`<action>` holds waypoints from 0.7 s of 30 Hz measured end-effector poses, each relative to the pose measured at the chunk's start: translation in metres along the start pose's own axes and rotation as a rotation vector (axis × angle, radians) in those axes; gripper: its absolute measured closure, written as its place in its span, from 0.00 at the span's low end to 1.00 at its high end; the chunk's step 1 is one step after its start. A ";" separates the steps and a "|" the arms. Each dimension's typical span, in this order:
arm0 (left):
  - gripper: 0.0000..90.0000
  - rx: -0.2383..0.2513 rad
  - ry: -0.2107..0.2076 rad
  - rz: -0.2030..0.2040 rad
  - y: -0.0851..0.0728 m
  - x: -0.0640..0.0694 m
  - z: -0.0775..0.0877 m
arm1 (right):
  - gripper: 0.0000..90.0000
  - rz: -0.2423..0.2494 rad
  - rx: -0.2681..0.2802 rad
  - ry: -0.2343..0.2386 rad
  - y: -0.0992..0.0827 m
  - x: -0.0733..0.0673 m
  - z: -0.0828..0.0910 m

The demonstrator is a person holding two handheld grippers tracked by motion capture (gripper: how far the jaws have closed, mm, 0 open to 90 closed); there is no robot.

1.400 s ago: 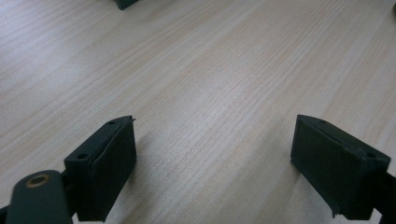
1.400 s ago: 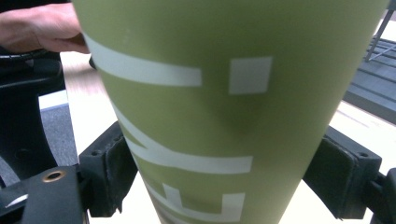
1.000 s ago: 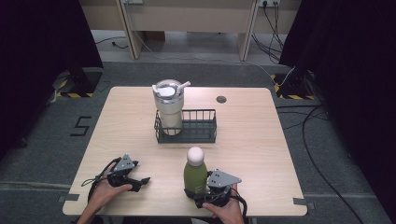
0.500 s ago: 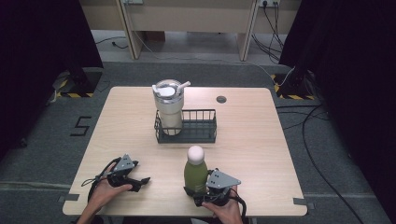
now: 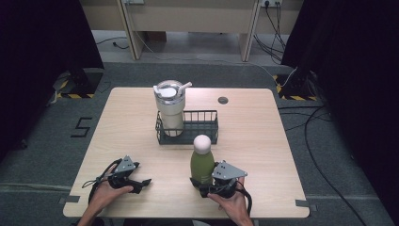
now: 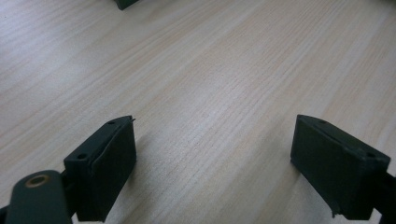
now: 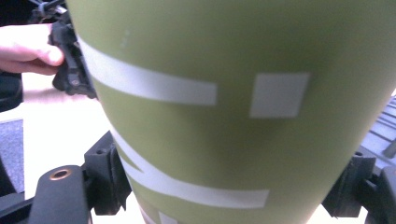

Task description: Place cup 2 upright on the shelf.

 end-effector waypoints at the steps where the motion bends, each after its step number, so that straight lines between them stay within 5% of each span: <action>1: 0.15 0.000 0.001 0.000 0.000 0.000 0.000 | 0.23 0.005 0.004 -0.003 0.001 0.002 0.000; 21: 0.15 0.000 0.000 0.000 0.000 0.000 0.000 | 0.23 0.003 0.033 -0.055 0.048 0.048 0.001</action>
Point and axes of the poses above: each handheld gripper's, and its own axes: z roughly backward along the jaws, y roughly out of its top, x roughly to its right, the point moved 9 cm from there along -z, roughly forward along the jaws, and after that the axes turned 15 degrees about y, right-handed, at the moved point
